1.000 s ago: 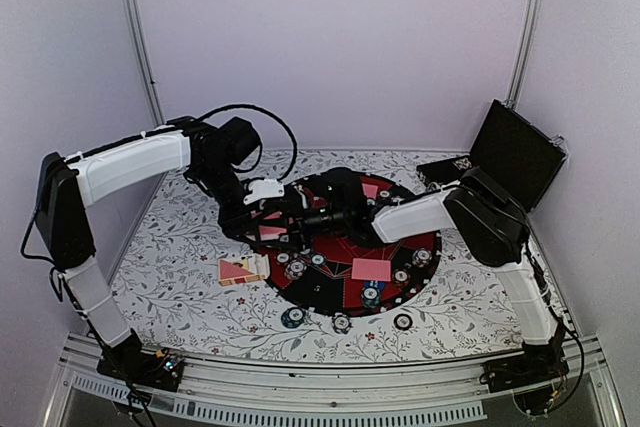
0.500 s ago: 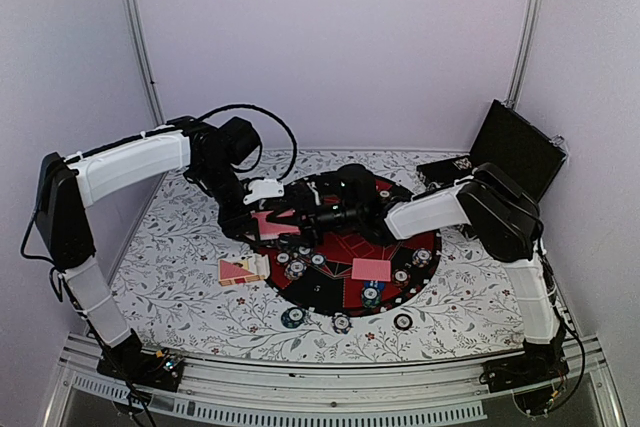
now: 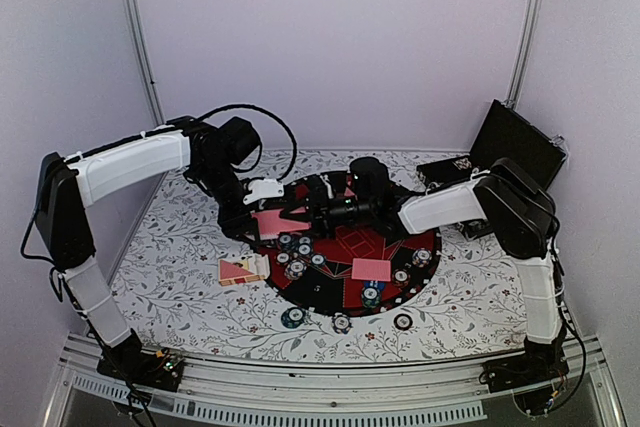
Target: Distribute texas hold em gaming equipment
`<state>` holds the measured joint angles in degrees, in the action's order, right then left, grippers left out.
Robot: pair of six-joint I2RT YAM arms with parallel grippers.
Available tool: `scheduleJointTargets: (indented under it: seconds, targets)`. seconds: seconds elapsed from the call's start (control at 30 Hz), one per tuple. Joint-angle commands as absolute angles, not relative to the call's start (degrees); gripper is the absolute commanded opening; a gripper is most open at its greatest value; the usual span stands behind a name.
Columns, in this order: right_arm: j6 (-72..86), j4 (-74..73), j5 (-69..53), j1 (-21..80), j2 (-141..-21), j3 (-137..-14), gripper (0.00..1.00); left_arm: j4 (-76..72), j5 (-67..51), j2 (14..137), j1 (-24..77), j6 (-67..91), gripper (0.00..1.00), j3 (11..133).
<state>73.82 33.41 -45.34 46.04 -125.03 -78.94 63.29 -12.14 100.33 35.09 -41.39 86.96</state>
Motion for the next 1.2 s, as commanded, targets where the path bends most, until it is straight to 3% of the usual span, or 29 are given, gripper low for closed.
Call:
scheduleJointTargets:
  seconds: [0.0,0.1,0.27,0.4,0.83,1.17]
  targets:
    - [72.74,32.41,-45.26,45.45,-121.29,-77.11,0.35,62.93,-12.38,100.03,35.6,-41.84,0.08,87.98]
    - [72.38,32.16,-45.41,44.92,-120.17,-76.21,0.29,62.91,-12.39,100.04,35.6,-41.91,0.08,87.98]
    - [71.92,31.18,-46.05,44.05,-118.91,-75.27,0.12,62.93,-12.16,99.98,35.51,-41.92,0.08,87.72]
    - [70.9,29.6,-46.18,43.32,-117.21,-74.52,0.05,62.93,-12.16,99.78,35.44,-41.91,0.08,87.8]
    - [64.43,20.8,-46.03,32.15,-112.68,-73.53,0.04,63.41,-12.13,99.89,35.42,-41.85,0.07,88.13]
    - [49.89,3.92,-36.02,22.46,-122.99,-87.37,0.05,63.54,-12.21,99.95,35.47,-41.68,0.07,88.31]
